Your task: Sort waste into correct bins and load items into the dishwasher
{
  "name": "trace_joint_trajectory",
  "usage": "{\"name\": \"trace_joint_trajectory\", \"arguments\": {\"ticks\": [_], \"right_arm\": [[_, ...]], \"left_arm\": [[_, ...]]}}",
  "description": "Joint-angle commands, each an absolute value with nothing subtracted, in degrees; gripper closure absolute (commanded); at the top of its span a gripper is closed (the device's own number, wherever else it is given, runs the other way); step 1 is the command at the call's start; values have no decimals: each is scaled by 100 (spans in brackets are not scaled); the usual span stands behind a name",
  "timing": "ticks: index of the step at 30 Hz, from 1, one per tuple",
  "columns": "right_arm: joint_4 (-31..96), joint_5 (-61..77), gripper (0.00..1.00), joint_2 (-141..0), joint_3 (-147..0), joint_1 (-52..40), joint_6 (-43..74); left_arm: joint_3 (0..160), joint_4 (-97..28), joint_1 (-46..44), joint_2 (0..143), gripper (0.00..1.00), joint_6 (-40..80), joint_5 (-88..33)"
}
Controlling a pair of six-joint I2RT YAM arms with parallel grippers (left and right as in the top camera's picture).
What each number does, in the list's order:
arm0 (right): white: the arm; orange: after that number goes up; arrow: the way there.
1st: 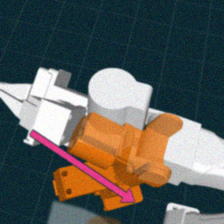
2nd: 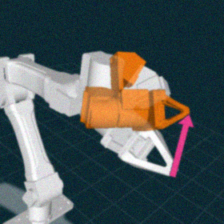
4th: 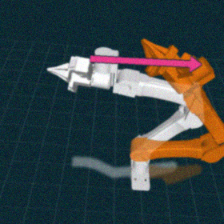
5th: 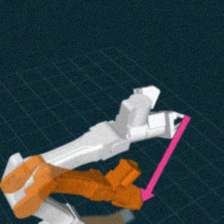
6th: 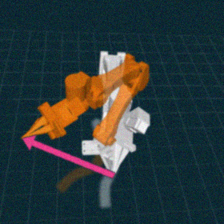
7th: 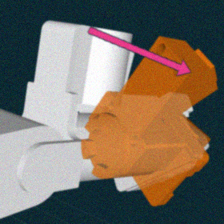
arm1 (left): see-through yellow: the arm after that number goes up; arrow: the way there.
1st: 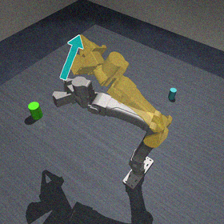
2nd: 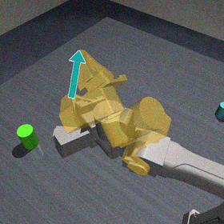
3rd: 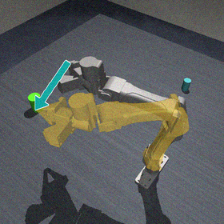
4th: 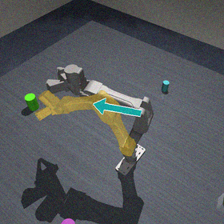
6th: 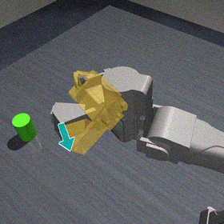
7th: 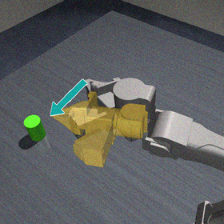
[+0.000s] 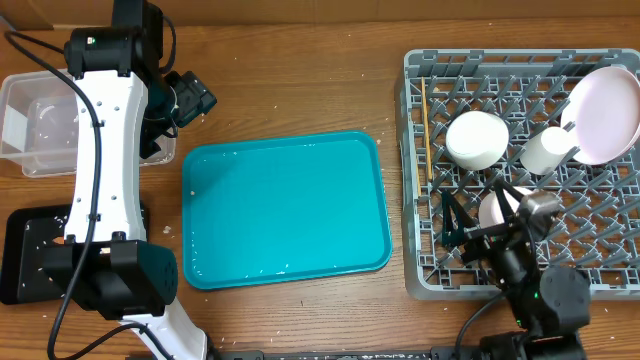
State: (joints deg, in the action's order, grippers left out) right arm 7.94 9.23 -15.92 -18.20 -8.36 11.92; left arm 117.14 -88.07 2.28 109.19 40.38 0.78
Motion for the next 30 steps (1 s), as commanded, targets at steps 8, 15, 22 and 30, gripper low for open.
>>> {"name": "trace_joint_trajectory", "arguments": {"ticks": [8,15,22,30], "right_arm": [[-1,947,0,-928,-958,-819,1151],[-434,891,0,-311,-318,-659,1153],[-733,690,0,-16,-47,-467,1151],[-298,497,0,-16,-47,27,1151]], "left_arm": [[11740,-8801,211,10801,0,4073,58],[11740,-8801,213,10801,0,4073,58],[11740,-8799,213,10801,0,4073,58],[11740,-8799,213,10801,0,4073,58]]}}
